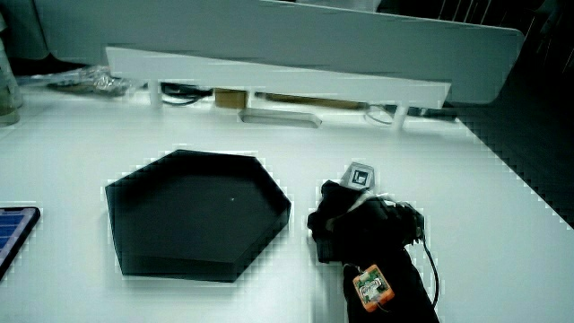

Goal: Place paper clip on desk

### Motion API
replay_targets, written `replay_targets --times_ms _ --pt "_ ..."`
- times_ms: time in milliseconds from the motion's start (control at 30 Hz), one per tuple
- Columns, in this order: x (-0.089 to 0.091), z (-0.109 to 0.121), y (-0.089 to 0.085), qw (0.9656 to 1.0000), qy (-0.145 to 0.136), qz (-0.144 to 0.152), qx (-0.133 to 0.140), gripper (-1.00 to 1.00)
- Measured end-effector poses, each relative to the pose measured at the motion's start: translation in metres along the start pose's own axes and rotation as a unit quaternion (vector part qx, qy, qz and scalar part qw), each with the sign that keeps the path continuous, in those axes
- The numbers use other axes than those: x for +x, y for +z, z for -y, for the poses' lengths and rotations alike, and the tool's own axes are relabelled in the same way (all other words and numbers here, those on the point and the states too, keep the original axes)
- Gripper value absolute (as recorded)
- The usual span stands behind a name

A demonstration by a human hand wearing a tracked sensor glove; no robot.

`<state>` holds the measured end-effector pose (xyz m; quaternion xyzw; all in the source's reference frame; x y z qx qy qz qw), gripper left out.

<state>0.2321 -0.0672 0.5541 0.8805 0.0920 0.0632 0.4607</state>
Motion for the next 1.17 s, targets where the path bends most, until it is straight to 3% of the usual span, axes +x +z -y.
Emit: replay_targets --times_ms 67,100,167,200,233,267,333,433,533,567,667,733,800,833,900,967,1067,1133,1167 --pt "-0.003 0.003 -0.002 0.9999 0.01 0.003 0.007 0.0" --pt "0.0 -0.004 -0.008 0.9999 -0.002 0.01 -0.01 0.0" --pt "0.003 -0.001 -0.006 0.9999 0.009 -0.011 -0.002 0.0" --pt "0.004 -0.002 -0.006 1.0 0.004 -0.005 0.006 0.0" --pt "0.007 -0.005 -0.005 0.9999 -0.01 -0.004 0.004 0.0" --pt "0.004 -0.002 -0.002 0.9998 0.005 -0.02 -0.007 0.0" --pt "0.001 -0.007 0.0 0.9998 -0.02 0.006 -0.005 0.0" --pt "-0.001 -0.002 0.006 0.9998 -0.005 0.001 -0.018 0.0" --pt "-0.001 -0.003 0.005 0.9997 -0.01 0.0 -0.022 -0.17" --pt "0.0 -0.005 0.005 0.9998 -0.018 0.011 -0.008 -0.22" --pt "-0.001 -0.004 0.004 0.9997 -0.004 0.002 -0.025 -0.39" --pt "0.004 -0.01 -0.001 0.9988 -0.015 0.005 -0.047 -0.5" --pt "0.009 -0.013 -0.003 0.9987 -0.022 0.005 -0.045 -0.61" --pt "0.011 -0.012 -0.004 0.9975 -0.022 -0.001 -0.066 -0.67" --pt "0.013 -0.009 -0.006 0.9977 -0.014 -0.008 -0.066 -0.78" --pt "0.018 -0.008 -0.008 0.9983 -0.022 -0.006 -0.053 -0.89" --pt "0.02 0.005 0.001 0.9995 0.011 -0.026 0.015 -1.0" --pt "0.027 0.012 0.007 0.9951 0.01 -0.032 0.093 -1.0" --pt "0.027 0.023 0.015 0.9932 0.016 -0.054 0.102 -1.0"
